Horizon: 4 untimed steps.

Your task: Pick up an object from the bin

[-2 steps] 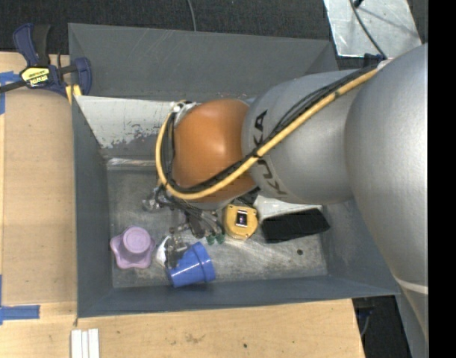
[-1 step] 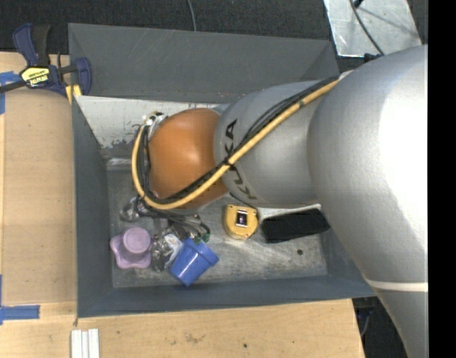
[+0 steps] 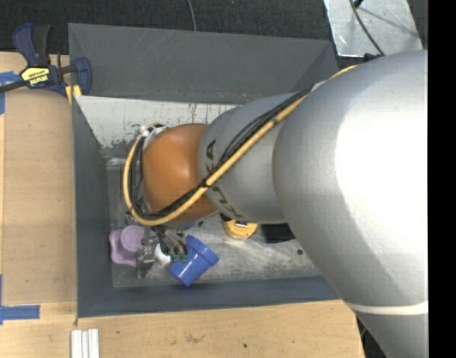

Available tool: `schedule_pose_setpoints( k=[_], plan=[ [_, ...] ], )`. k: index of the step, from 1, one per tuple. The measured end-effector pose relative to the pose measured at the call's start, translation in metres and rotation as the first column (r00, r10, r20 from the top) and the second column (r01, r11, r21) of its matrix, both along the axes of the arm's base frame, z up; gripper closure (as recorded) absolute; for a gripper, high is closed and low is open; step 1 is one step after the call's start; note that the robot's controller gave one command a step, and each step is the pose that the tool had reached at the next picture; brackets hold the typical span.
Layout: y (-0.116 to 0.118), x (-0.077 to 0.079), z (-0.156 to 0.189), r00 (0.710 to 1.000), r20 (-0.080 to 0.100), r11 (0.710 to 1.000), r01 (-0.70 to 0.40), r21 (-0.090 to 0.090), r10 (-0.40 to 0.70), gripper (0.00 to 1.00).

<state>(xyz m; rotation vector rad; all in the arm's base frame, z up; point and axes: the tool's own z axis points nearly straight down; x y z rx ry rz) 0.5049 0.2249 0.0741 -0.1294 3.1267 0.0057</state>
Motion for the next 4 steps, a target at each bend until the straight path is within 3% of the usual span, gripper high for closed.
schedule_pose_setpoints(
  k=[1, 2, 3, 4],
  plan=[
    [0.0, 0.0, 0.0, 1.0, 0.0, 1.0, 0.001, 0.0, -0.001, 1.0],
    [-0.007, -0.004, 0.035, 1.0, -0.016, 1.0, -0.009, -0.006, 0.009, 1.0],
    [-0.01, 0.001, 0.101, 0.999, -0.015, 0.999, -0.04, -0.006, 0.039, 1.0],
    [-0.009, 0.002, 0.128, 1.0, -0.003, 1.0, -0.026, -0.001, 0.026, 1.0]
  ],
)
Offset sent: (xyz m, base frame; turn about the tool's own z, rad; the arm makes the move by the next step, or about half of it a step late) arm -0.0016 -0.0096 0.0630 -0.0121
